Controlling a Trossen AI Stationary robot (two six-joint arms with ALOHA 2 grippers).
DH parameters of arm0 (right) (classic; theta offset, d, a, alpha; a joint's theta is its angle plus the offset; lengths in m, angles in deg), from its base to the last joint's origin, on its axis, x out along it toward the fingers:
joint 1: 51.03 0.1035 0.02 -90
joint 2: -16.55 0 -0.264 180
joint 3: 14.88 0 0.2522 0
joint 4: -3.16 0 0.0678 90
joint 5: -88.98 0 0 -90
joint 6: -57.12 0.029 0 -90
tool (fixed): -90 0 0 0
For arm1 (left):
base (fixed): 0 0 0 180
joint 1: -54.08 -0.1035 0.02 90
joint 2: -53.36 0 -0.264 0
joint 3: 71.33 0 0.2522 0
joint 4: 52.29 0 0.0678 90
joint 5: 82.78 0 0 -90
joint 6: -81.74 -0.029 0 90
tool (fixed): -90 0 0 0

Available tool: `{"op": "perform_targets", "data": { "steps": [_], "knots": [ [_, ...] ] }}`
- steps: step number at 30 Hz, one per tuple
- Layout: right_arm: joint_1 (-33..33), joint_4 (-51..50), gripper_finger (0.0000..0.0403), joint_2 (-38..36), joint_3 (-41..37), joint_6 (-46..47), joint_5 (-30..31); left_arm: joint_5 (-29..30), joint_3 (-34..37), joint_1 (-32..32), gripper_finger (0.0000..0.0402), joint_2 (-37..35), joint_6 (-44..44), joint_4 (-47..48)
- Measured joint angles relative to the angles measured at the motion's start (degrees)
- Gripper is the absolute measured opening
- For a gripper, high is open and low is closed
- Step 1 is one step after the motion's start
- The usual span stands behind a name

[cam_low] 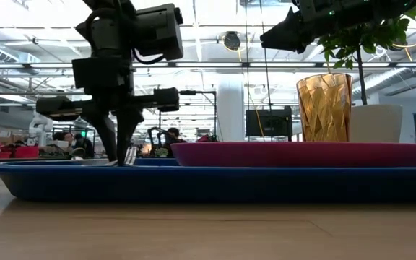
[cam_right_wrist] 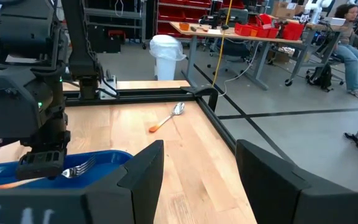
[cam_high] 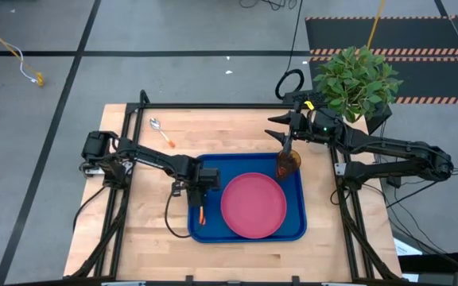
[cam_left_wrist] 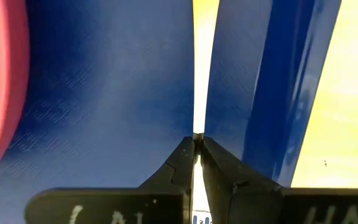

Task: Pick and place plate/cup/fork/spoon on tray
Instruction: Put the orange fork on the blue tray to the left of the pink plate, then put the orange spoon on the blue tray between the orange fork and pink plate

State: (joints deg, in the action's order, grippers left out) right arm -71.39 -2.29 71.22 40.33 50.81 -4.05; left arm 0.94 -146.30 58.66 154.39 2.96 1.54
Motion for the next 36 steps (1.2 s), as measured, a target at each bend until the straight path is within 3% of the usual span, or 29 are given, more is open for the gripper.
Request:
{"op": "perform_targets", "data": {
  "steps": [8,19,25,36],
  "knots": [
    [0.0,0.0,0.0192,0.0,0.0,-0.1,0.0,-1.8,0.0,0.0,0.0022,0.0,0.2,-0.1],
    [0.0,0.0,0.0192,0.0,0.0,-0.1,0.0,-1.8,0.0,0.0,0.0082,0.0,1.3,-0.3],
    [0.0,0.0,0.0192,0.0,0.0,-0.1,0.0,-0.9,0.0,0.0,0.0087,0.0,1.4,-0.4],
    [0.0,0.0,0.0192,0.0,0.0,-0.4,0.0,19.6,0.0,1.6,0.0088,-5.5,12.9,-0.9]
  ]
}}
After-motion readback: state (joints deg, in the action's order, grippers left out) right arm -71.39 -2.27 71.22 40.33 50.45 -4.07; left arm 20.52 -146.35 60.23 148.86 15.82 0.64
